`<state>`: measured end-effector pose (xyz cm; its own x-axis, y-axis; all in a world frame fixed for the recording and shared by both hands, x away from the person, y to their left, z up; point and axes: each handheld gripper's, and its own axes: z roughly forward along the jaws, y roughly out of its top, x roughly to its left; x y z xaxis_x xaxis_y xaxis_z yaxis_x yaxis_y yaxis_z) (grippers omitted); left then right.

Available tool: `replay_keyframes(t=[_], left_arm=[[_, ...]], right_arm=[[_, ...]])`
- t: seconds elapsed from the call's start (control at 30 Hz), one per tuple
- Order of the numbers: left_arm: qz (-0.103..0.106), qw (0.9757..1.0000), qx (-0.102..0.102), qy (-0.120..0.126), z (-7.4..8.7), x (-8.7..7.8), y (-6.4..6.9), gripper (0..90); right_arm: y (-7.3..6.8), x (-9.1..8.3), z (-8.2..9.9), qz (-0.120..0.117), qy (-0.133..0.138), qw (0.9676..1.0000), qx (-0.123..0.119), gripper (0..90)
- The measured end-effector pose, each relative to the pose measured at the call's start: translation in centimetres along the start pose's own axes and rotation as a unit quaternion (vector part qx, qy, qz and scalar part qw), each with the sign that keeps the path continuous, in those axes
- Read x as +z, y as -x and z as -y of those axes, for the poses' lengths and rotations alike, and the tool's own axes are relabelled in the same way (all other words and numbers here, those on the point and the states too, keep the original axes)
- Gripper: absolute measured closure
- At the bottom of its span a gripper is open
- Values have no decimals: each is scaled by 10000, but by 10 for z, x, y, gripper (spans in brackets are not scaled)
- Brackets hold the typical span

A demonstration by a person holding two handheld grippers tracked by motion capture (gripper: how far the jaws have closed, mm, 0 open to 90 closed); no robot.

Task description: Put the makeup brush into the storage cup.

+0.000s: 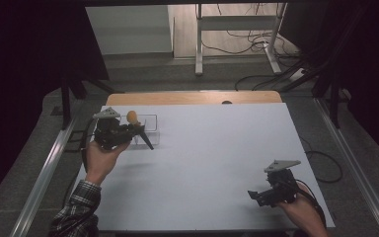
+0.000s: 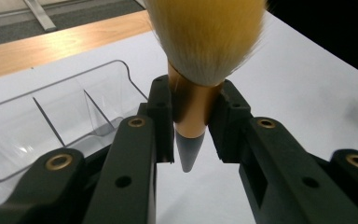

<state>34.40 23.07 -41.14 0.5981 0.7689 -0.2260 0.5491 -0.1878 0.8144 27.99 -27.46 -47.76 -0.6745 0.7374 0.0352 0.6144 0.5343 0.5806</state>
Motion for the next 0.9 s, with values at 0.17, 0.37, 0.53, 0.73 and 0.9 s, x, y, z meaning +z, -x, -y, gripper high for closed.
replay_keyframes(t=[0.17,0.37,0.53,0.73,0.9], left_arm=[[-44,10000,16,55,-6,-3,-2,720],[-129,9998,45,118,-13,-6,-3,720],[-199,9996,70,178,-20,-10,-6,720],[-259,9994,102,224,-27,-13,-9,721],[-286,9992,105,267,-34,-14,-11,720]], right_arm=[[4,-3,6,25,1,10000,34,0],[6,-6,11,42,12,9999,103,0],[7,-8,15,82,-18,9999,136,0],[9,-10,18,96,-23,9998,197,0],[11,-11,20,89,-40,9997,202,0]])
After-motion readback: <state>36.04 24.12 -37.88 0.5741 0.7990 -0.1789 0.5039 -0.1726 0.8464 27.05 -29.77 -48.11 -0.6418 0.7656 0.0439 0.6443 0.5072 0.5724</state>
